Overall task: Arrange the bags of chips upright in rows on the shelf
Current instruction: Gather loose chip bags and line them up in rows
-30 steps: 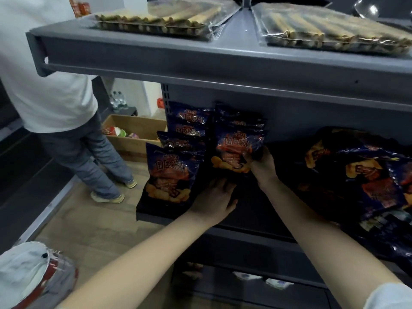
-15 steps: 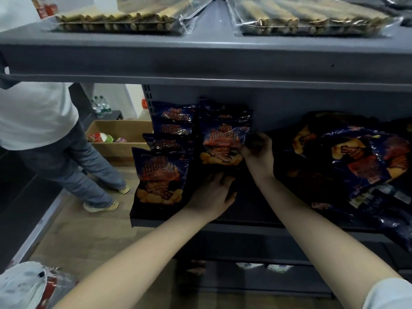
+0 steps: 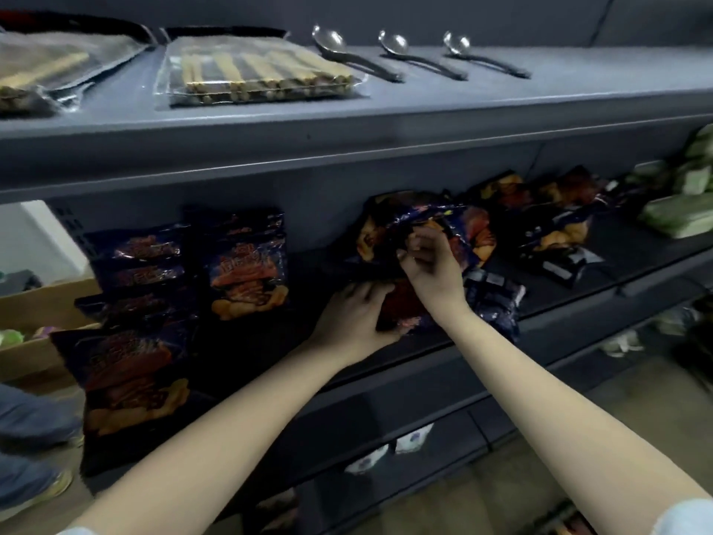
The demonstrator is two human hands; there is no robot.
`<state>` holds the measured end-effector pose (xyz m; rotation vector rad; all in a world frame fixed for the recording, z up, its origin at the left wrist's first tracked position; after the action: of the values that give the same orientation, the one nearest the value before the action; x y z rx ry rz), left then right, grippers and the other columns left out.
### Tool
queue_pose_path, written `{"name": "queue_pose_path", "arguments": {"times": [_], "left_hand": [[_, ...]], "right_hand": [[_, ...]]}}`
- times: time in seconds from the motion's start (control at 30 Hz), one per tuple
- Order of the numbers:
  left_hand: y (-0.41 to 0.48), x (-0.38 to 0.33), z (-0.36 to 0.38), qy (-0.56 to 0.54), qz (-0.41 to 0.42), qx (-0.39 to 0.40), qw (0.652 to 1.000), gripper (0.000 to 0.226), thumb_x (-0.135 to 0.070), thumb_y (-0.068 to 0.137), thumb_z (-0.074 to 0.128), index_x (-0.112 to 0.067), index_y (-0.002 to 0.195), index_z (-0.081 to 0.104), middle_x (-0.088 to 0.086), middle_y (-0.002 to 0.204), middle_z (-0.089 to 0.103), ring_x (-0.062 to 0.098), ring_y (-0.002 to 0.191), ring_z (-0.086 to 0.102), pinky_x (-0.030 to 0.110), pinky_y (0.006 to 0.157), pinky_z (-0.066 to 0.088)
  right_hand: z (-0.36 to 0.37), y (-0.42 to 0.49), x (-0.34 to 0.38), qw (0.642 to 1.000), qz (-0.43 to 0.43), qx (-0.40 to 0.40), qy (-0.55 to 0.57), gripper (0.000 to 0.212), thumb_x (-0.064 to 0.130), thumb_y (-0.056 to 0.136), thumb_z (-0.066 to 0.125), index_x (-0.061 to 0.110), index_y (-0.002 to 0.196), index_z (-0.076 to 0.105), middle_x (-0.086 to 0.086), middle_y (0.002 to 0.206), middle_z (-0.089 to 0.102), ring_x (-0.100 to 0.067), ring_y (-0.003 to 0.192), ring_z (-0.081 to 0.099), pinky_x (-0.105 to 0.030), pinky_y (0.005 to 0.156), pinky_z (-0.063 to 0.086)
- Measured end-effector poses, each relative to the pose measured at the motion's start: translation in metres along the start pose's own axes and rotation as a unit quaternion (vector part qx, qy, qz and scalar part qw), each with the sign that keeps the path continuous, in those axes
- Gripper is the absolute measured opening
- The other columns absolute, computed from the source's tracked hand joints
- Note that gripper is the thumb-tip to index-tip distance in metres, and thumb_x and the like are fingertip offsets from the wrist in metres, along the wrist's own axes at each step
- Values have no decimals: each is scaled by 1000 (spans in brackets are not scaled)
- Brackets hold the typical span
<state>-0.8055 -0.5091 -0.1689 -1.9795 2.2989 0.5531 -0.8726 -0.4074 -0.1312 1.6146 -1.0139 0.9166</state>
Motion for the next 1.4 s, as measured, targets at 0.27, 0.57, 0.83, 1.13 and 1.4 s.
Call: {"name": "queue_pose_path", "arguments": {"times": [0.27,0.57,0.83,1.13,1.4], "left_hand": [[19,-18,43,68,-26,74,995,94,-61,79,55,-18,148,7,4,156,10,29,141,13,42,115,17],[16,-20,44,99,-49,54,992,58,-39,89,54,-27,140,30,2,146,33,28,128,39,41,93,43],[10,-13,-5,49,-60,-59,995,45,-45,93,44,-26,133,42,8,103,66,30,89,63,33,63,46],[-19,36,-43,-522,-228,-80,818,12,-26,91,56,-23,100,63,-4,88,65,11,78,62,18,60,54],[-56,27,-15,-711,-243,53,658,24,-36,94,45,-21,97,64,-2,84,74,13,76,70,38,70,54]], "right_hand": [[-61,-36,-34,991,86,61,-85,30,21,86,62,25,114,49,4,111,61,-14,101,60,-27,79,47],[-89,-78,-39,987,99,40,-123,37,26,88,61,19,123,51,9,119,55,-10,110,54,-21,86,42],[-96,-91,-41,987,115,22,-113,38,29,89,60,22,125,50,12,117,53,-9,104,56,-22,86,41],[-59,-88,-50,968,220,35,118,54,31,89,60,15,137,40,-5,137,50,-18,119,52,-36,95,48],[10,-111,-24,883,267,176,345,47,22,80,62,10,124,53,-10,123,63,-22,106,63,-35,88,54]]}}
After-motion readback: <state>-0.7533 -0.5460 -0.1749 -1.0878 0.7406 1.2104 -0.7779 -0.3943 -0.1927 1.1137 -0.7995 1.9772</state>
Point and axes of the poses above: each hand's wrist, its own y-axis towards the middle knuckle, its own z-axis out of the palm, x = y × z, the point moved 9 cm from there along y, towards the middle knuckle
